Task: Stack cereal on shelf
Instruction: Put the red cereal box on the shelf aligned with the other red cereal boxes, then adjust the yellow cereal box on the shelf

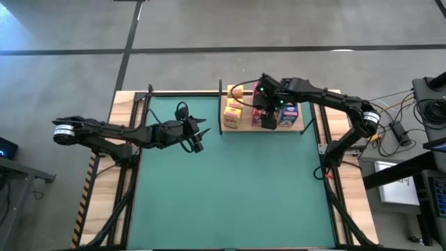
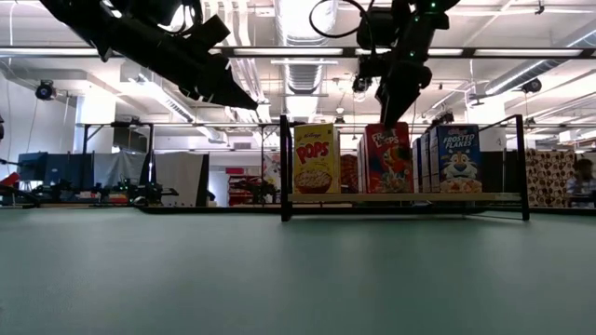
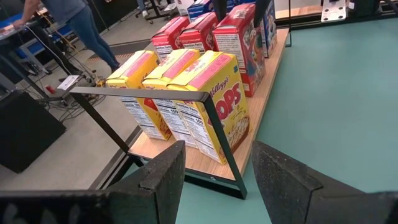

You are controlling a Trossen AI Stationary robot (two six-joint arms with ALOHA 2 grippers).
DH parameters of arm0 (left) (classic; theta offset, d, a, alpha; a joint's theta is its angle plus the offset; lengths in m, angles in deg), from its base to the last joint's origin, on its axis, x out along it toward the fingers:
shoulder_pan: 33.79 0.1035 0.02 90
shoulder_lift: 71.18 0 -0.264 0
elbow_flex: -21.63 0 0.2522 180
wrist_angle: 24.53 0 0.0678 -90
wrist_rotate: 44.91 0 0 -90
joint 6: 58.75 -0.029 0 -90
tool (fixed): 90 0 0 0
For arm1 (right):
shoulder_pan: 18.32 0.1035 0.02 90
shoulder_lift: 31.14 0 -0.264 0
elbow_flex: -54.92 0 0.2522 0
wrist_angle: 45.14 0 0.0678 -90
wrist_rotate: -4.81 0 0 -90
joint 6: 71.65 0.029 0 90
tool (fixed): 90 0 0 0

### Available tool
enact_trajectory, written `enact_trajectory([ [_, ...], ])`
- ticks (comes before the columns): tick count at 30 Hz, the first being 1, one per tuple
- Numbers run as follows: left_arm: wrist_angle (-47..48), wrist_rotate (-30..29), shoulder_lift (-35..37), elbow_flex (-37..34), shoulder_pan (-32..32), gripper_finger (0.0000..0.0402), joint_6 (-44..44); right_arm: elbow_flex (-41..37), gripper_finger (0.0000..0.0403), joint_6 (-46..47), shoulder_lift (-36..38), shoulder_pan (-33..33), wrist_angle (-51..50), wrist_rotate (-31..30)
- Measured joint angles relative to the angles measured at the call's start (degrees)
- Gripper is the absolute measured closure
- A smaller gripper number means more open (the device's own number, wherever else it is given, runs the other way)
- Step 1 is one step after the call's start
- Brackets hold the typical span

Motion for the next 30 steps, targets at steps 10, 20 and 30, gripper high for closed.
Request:
enact_trajectory([
  [10,-0.02,0.02,0.00,0.00,0.00,0.0233,0.02,3.19,0.0170,1.04,0.18,0.09,-1.51,0.01],
  [20,-0.02,0.02,0.00,0.00,0.00,0.0233,0.02,6.71,0.0193,4.16,0.23,0.32,-4.35,0.21],
  [30,-0.09,0.02,-0.09,0.00,0.00,0.0233,0.43,6.82,0.0241,6.79,0.23,3.91,-1.77,0.38],
])
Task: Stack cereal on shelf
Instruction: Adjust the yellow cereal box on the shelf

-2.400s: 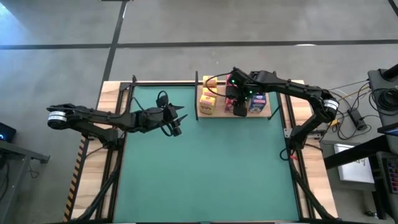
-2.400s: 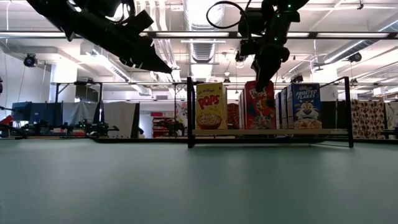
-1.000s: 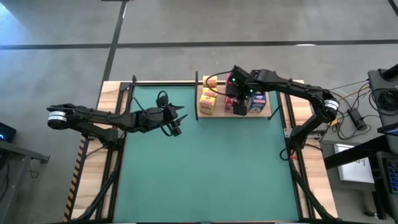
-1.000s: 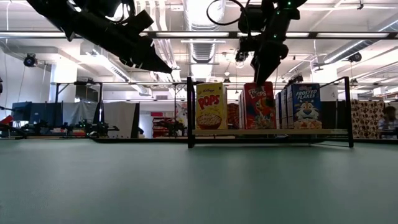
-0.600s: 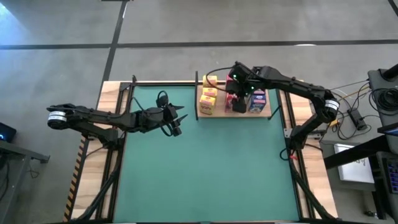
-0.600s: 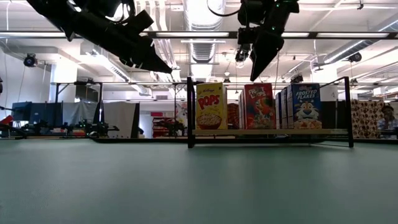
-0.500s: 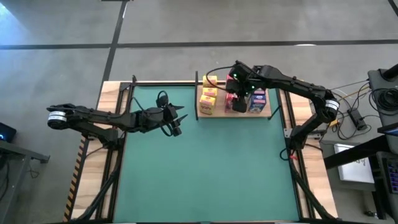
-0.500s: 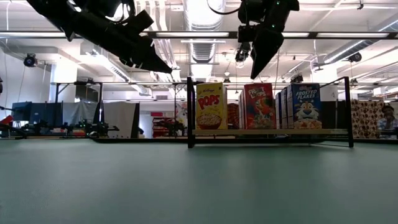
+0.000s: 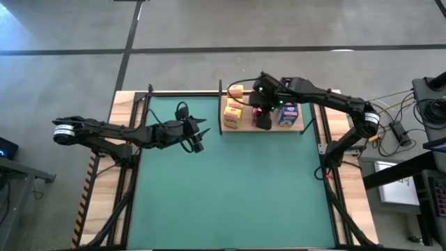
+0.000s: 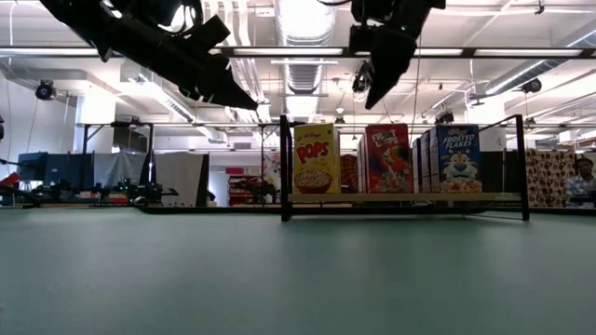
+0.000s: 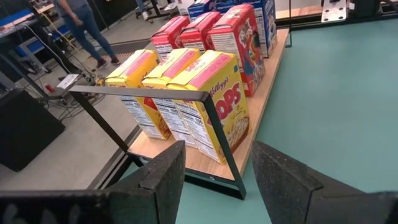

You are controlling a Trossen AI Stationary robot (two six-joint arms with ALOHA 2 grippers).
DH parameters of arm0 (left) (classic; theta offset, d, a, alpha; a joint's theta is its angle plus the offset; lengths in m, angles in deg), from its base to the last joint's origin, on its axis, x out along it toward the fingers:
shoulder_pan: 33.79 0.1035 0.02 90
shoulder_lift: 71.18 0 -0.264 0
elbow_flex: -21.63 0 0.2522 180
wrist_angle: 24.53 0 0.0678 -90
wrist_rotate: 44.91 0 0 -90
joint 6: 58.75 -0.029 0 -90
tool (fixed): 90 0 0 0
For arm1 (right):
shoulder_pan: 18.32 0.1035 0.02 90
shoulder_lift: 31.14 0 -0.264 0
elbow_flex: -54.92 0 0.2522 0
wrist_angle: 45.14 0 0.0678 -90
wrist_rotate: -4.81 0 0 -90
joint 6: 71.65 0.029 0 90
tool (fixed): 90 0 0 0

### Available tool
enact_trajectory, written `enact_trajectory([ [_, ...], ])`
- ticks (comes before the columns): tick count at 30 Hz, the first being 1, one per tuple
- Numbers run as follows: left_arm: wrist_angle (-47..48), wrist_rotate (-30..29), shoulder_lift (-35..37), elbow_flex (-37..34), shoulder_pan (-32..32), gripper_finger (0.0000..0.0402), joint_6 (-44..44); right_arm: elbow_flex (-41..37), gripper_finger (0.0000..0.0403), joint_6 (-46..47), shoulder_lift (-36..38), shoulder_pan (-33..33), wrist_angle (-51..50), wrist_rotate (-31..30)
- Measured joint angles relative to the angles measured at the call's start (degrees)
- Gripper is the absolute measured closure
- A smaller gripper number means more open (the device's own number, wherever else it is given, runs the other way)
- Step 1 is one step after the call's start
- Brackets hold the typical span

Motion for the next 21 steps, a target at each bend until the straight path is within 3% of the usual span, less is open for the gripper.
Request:
enact_trajectory([
  [12,0.02,0.00,-0.04,0.00,0.00,0.0233,0.02,-3.79,0.0385,1.39,-1.03,5.48,23.00,-0.19],
  [21,0.08,0.00,-0.04,0.00,0.00,0.0233,0.02,-9.55,0.0393,1.84,-3.20,5.80,30.68,-0.25],
])
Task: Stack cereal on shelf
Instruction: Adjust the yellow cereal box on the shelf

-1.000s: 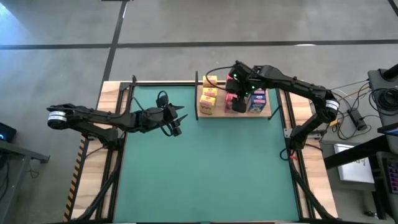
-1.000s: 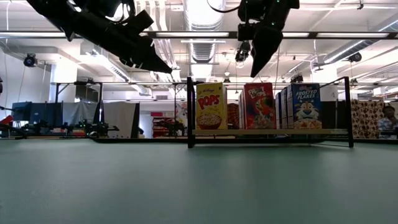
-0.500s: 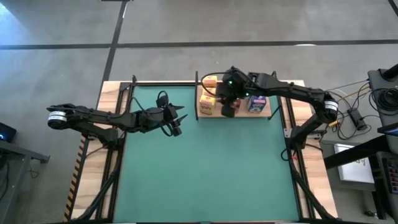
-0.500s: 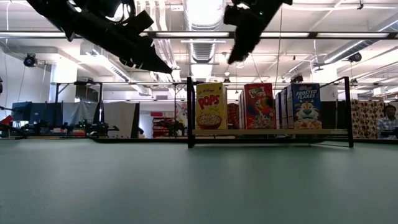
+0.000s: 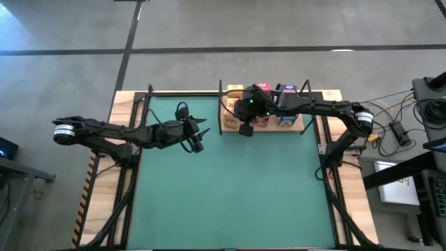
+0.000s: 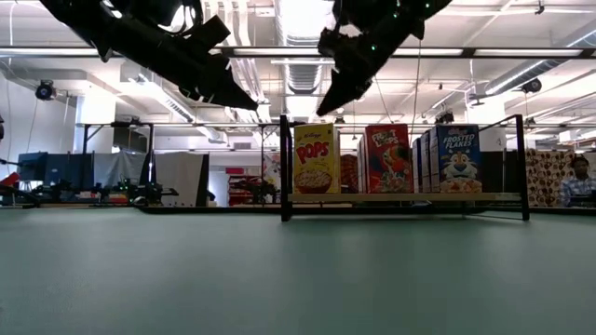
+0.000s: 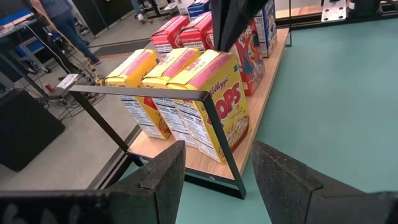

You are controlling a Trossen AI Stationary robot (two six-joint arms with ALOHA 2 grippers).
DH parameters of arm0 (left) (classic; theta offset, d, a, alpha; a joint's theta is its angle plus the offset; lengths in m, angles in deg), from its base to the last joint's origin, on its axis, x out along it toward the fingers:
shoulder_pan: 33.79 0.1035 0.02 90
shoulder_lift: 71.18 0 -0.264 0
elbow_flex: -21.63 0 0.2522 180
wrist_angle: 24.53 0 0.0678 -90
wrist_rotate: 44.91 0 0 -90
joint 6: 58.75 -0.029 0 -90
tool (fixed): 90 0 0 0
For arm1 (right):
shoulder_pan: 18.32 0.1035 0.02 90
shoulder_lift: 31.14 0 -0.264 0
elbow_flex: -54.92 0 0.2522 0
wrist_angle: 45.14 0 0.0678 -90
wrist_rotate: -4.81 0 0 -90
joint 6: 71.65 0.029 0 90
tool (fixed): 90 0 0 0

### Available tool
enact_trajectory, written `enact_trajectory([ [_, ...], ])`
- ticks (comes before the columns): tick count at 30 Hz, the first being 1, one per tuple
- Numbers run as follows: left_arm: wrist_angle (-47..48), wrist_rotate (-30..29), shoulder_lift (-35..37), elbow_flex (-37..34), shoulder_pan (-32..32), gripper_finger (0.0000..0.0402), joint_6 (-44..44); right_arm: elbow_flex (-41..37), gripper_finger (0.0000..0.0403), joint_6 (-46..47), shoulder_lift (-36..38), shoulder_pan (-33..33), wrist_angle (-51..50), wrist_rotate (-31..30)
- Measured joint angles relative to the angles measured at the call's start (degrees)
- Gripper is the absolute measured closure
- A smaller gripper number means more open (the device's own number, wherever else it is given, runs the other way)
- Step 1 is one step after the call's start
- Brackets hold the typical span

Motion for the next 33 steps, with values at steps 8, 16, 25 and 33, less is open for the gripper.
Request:
enact_trajectory([
  [8,0.01,0.00,0.00,0.01,0.00,0.0233,0.00,-1.99,0.0394,-0.44,-0.31,0.00,0.49,-3.07],
  [16,0.03,0.00,0.00,0.00,0.00,0.0233,0.00,-1.59,0.0394,-3.46,0.36,0.00,-2.70,-3.07],
  [25,0.03,0.00,0.00,0.00,0.00,0.0233,0.00,-1.58,0.0394,-7.22,0.62,-0.02,-3.00,-3.12],
  [33,0.03,0.00,0.00,0.00,0.00,0.0233,-0.01,-1.43,0.0394,-9.34,0.73,-0.02,-2.45,-5.11],
])
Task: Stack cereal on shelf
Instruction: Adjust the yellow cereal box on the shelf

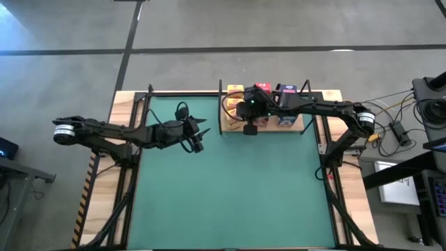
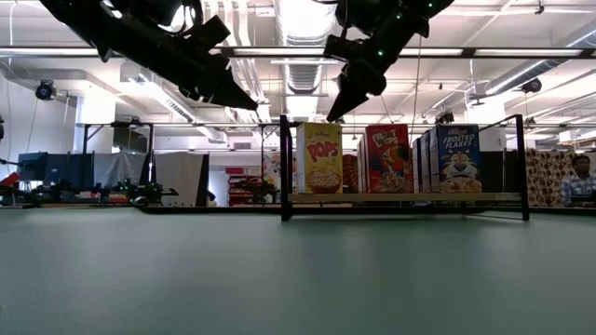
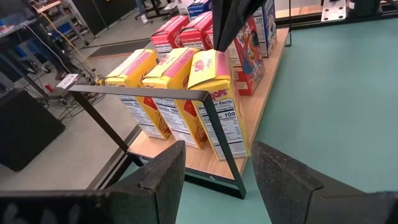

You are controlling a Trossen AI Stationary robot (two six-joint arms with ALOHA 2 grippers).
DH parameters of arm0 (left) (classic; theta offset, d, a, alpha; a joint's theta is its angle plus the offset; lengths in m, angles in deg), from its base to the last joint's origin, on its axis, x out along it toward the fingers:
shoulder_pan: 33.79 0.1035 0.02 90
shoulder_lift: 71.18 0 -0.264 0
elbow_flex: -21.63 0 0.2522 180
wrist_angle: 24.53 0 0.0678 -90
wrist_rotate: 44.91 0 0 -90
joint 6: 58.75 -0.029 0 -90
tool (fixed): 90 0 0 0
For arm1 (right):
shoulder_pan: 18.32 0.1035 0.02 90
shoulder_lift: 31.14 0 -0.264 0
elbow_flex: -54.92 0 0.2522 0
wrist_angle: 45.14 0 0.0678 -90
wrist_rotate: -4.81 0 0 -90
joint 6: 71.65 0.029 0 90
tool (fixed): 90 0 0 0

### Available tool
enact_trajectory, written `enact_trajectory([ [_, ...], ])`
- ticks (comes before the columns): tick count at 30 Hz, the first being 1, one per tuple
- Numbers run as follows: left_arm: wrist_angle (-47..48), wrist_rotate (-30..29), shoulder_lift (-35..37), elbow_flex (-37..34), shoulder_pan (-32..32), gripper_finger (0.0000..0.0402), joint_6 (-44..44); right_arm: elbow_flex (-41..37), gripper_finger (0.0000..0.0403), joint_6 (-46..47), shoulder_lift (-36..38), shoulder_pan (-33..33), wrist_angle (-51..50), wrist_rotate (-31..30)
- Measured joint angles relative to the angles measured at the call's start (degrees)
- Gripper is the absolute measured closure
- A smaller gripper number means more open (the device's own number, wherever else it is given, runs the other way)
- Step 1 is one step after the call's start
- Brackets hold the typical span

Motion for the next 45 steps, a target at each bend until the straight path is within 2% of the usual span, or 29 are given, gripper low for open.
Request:
enact_trajectory([
  [11,0.00,0.02,0.00,0.00,0.00,0.0233,0.01,2.52,0.0394,2.22,0.04,0.00,0.39,1.80],
  [23,0.00,0.37,0.00,0.00,-0.02,0.0233,0.03,2.28,0.0394,4.79,-3.89,0.00,6.63,2.14],
  [32,-0.02,0.44,0.00,0.00,-0.02,0.0233,0.03,2.26,0.0394,6.04,-5.37,0.02,6.46,-1.17],
  [45,0.00,0.46,0.00,0.00,-0.02,0.0233,0.02,2.94,0.0394,11.73,-4.20,0.00,4.46,-2.73],
])
